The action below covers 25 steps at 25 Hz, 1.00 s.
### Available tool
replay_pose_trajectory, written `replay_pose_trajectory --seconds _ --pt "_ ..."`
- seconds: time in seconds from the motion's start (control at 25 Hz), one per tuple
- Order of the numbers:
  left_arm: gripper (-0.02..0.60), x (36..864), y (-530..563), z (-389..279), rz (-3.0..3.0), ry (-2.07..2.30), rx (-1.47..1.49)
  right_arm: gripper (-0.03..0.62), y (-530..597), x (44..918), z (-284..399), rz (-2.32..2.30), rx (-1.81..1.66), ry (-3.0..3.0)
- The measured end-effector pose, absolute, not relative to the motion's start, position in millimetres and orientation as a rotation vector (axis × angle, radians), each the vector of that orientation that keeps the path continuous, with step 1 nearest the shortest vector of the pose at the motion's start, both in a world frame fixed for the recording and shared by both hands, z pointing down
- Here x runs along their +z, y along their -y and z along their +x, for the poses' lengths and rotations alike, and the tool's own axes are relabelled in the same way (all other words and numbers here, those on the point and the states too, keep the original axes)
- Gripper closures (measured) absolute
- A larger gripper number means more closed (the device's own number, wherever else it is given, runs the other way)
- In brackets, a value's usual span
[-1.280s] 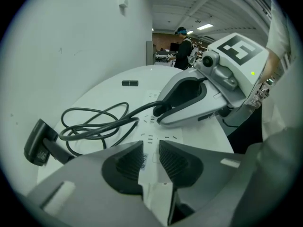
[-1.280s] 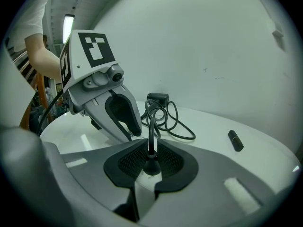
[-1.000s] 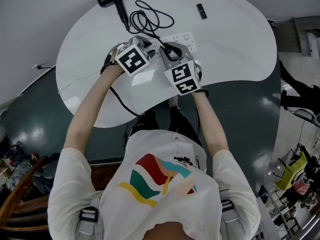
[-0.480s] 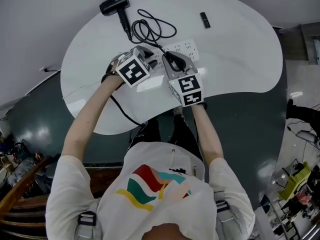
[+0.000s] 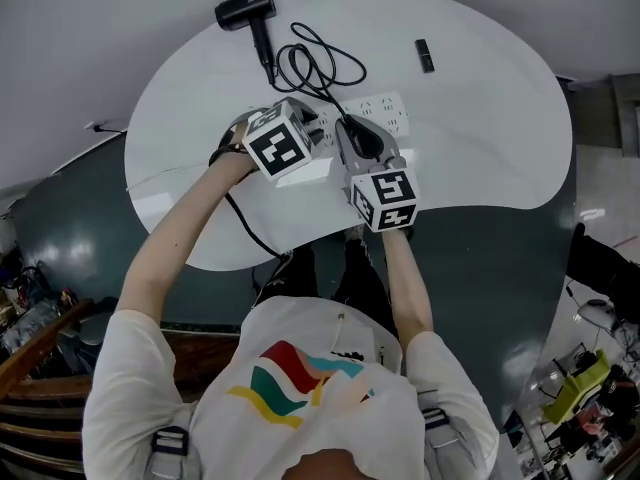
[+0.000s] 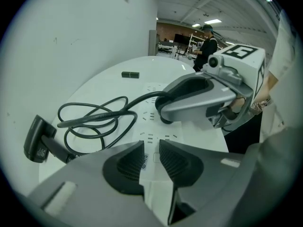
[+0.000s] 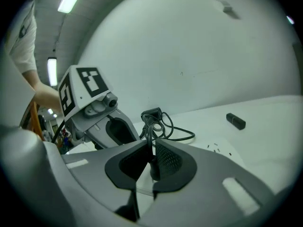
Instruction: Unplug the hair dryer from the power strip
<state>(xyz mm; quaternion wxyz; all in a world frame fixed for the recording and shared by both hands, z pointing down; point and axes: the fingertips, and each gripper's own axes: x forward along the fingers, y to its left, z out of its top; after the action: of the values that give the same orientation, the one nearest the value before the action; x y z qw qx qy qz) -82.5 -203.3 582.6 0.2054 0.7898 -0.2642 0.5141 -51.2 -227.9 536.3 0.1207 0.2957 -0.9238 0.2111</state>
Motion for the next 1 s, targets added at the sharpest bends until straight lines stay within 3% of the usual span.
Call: replay_pose_trajectory --seconds 0.44,0.52,0.68,1.0 --pt "0.483 580 200 -79 2.171 0.712 1.450 0.542 221 524 -55 0.820 0.446 2.712" --pt "0.483 582 198 -76 2.167 0.700 1.486 0.540 230 474 -56 0.871 0.445 2.879" --pt "0.489 582 200 -82 2.185 0.729 1.489 0.536 275 376 -71 0.913 0.084 2.991" --pt "0.489 585 198 -77 2.146 0.715 1.510 0.534 255 384 -49 0.879 0.089 2.911"
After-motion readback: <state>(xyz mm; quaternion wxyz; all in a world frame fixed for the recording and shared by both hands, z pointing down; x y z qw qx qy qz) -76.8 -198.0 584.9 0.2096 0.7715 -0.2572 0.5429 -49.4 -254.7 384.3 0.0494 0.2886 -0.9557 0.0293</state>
